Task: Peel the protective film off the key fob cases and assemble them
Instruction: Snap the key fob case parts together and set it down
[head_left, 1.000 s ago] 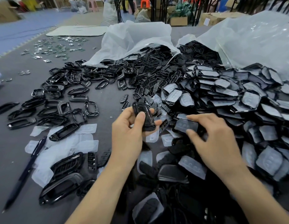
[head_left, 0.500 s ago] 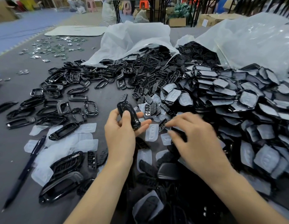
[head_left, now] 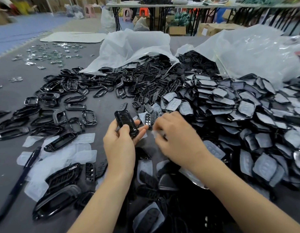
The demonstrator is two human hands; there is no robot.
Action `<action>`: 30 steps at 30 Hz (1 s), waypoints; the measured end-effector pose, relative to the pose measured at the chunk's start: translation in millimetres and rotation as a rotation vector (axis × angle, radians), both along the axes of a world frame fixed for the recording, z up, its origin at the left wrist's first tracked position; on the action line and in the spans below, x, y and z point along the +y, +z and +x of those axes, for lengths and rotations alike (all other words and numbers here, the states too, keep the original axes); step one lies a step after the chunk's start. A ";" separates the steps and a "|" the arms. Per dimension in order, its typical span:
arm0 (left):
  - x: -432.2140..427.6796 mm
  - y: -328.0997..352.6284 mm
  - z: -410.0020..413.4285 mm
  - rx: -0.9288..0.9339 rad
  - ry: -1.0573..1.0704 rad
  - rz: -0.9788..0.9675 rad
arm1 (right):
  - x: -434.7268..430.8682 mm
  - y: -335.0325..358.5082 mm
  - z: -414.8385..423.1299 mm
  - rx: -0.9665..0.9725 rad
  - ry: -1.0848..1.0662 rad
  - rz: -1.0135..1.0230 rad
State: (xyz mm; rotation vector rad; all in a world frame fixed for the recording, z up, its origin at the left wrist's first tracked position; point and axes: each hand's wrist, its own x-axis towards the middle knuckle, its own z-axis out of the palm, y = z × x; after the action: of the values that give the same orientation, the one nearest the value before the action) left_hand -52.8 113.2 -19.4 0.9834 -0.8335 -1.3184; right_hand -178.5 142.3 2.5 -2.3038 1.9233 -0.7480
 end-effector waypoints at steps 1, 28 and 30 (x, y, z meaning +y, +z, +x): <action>0.8 0.8 -1.0 -0.013 -0.017 -0.012 | 2.0 5.5 -5.7 -0.176 -0.079 -0.017; 23.4 -2.6 -17.2 -0.284 -0.362 -0.282 | 44.3 10.0 -32.3 -1.317 -0.051 -0.013; 25.5 -4.6 -17.4 -0.364 -0.373 -0.340 | 44.9 9.4 -27.0 -1.184 -0.029 -0.070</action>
State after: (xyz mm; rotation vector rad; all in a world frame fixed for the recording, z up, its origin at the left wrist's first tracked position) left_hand -70.2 138.7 -24.0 0.8292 -1.5252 -1.2625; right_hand -205.4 187.2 11.9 -1.2363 1.3123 -1.6581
